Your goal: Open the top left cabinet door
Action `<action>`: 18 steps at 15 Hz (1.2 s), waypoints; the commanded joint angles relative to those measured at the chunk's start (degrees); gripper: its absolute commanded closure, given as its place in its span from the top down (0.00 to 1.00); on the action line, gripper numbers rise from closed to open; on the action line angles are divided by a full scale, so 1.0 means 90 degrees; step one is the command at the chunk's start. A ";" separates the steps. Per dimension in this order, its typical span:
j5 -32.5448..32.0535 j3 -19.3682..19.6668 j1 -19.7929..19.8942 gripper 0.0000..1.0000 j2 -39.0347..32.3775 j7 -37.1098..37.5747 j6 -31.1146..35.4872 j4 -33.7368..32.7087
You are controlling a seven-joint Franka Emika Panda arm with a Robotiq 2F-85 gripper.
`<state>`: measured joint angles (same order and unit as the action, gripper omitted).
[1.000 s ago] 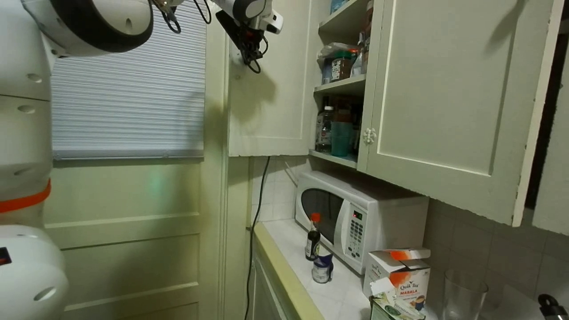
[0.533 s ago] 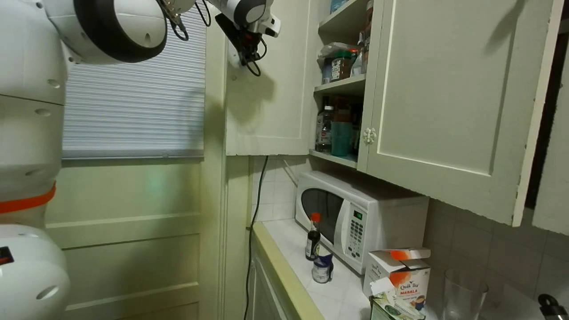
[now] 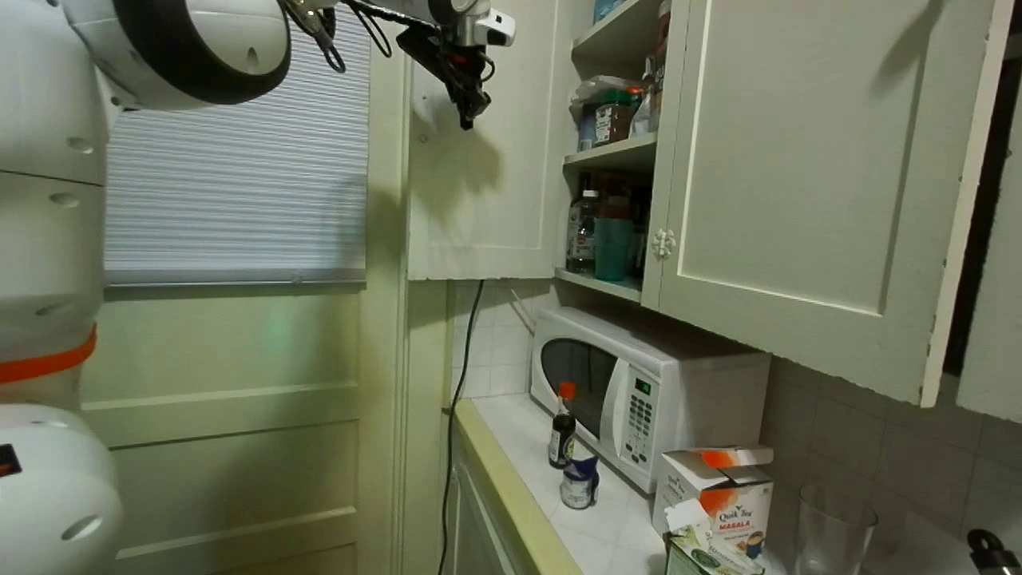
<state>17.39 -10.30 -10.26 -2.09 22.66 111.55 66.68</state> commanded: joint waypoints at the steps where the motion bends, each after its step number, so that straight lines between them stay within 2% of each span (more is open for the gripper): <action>1: -0.1085 0.0167 0.0121 0.40 0.0679 0.0481 -0.0996 0.0042; 5: -0.2087 0.0296 0.0325 0.71 0.1278 0.0462 -0.2652 -0.0292; 8: -0.2395 0.0247 0.0607 0.93 0.1381 0.0373 -0.4352 -0.0844; 9: -0.2594 0.0319 0.0598 1.00 0.1501 0.0281 -0.4689 -0.0766; 12: -0.3043 0.0420 0.0751 1.00 0.1571 -0.0062 -0.5773 -0.0820; 13: -0.2904 0.0573 0.0781 1.00 0.1555 -0.0270 -0.6017 -0.0840; 14: -0.2839 0.0441 0.0706 1.00 0.1588 0.0050 -0.5547 -0.0761; 18: -0.2839 0.0597 0.0778 1.00 0.1557 -0.0164 -0.5785 -0.0759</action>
